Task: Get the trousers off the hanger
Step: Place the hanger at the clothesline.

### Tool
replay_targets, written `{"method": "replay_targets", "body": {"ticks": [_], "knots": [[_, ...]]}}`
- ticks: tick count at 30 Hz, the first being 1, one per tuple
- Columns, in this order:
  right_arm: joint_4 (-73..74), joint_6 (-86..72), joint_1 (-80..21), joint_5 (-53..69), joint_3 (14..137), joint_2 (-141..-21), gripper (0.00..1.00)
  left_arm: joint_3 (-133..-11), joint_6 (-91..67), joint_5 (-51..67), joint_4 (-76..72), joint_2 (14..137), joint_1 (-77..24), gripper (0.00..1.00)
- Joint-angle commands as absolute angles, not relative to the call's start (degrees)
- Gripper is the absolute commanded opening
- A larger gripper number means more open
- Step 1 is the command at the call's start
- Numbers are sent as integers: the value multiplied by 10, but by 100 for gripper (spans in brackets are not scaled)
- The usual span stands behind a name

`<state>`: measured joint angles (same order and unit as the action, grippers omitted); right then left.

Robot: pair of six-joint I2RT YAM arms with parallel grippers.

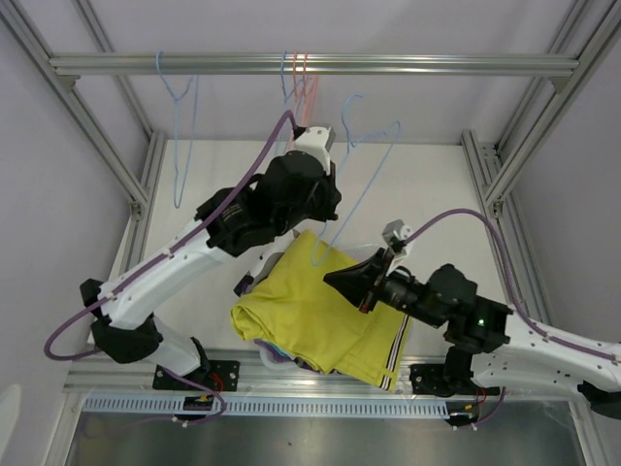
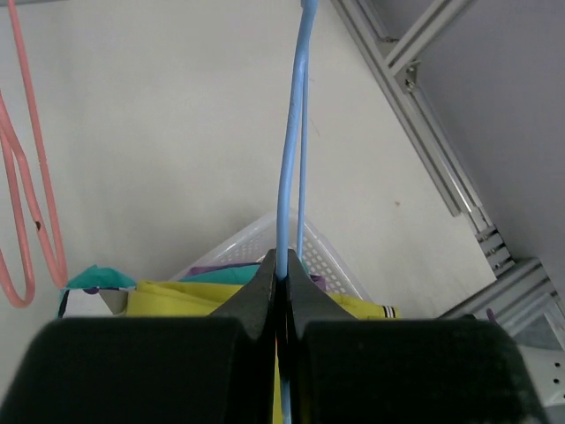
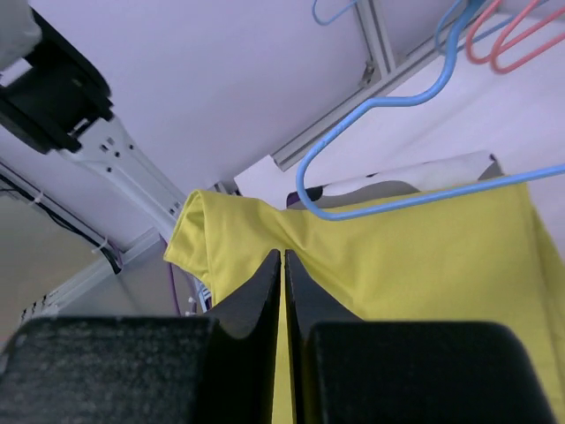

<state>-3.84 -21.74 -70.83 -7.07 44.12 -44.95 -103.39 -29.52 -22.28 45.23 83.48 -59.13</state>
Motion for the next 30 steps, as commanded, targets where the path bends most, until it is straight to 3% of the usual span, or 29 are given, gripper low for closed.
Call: {"method": "replay_targets", "body": {"ticks": [1,8,30], "knots": [[52,-200,-712,-91,451,-403,7,-1145,-279,-272,511,896,-592,0],[121,-182,-711,-100,457,-341,5,-1339,-287,-307,599,1034,-563,0],[159,-170,-702,-70,408,-329,3,-1426,-288,-288,429,1149,-497,0]]}}
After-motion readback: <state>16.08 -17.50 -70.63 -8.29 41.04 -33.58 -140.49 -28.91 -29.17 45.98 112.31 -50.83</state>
